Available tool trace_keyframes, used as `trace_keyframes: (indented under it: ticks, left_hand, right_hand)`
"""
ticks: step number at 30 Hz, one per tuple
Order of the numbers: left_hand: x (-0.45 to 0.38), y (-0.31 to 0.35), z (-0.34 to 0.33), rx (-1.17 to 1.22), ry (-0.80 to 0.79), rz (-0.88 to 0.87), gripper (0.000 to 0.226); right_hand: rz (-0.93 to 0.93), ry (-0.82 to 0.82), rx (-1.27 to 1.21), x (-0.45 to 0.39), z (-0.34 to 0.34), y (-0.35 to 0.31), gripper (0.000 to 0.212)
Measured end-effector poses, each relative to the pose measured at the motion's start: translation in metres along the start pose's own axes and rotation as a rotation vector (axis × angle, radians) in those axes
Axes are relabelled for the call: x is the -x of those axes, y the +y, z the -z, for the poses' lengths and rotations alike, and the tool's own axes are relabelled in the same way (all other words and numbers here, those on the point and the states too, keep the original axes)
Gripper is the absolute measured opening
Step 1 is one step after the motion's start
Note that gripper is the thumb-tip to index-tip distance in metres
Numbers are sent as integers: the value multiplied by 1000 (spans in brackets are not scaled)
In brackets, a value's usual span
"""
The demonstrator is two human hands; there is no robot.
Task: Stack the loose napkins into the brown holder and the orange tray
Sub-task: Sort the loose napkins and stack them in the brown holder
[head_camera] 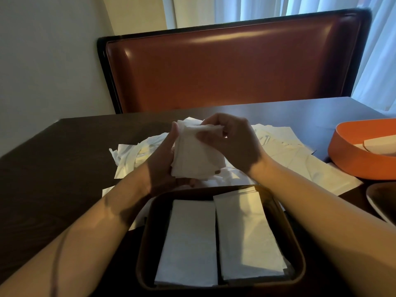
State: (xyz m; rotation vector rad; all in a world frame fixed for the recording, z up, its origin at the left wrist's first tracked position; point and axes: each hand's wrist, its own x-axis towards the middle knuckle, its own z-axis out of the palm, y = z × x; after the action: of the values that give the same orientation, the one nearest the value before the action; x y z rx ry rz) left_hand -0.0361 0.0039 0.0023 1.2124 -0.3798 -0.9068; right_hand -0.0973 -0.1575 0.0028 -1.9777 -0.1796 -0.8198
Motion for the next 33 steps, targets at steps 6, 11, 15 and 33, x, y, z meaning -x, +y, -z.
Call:
trace_keyframes:
  ticks: [6, 11, 15, 33]
  left_hand:
    - [5, -1, -5, -16, 93, -42, 59]
    - [2, -1, -4, 1, 151, -41, 45]
    - [2, 0, -6, 51, 166, -82, 48]
    - [-5, -5, -4, 155, 15, -80, 72]
  right_hand:
    - [-36, 52, 46, 0, 0, 3, 19]
    - [-93, 134, 54, -4, 6, 6, 14]
    - [-195, -6, 35, -4, 9, 7, 18]
    - [-372, -36, -274, -1, 6, 0, 27]
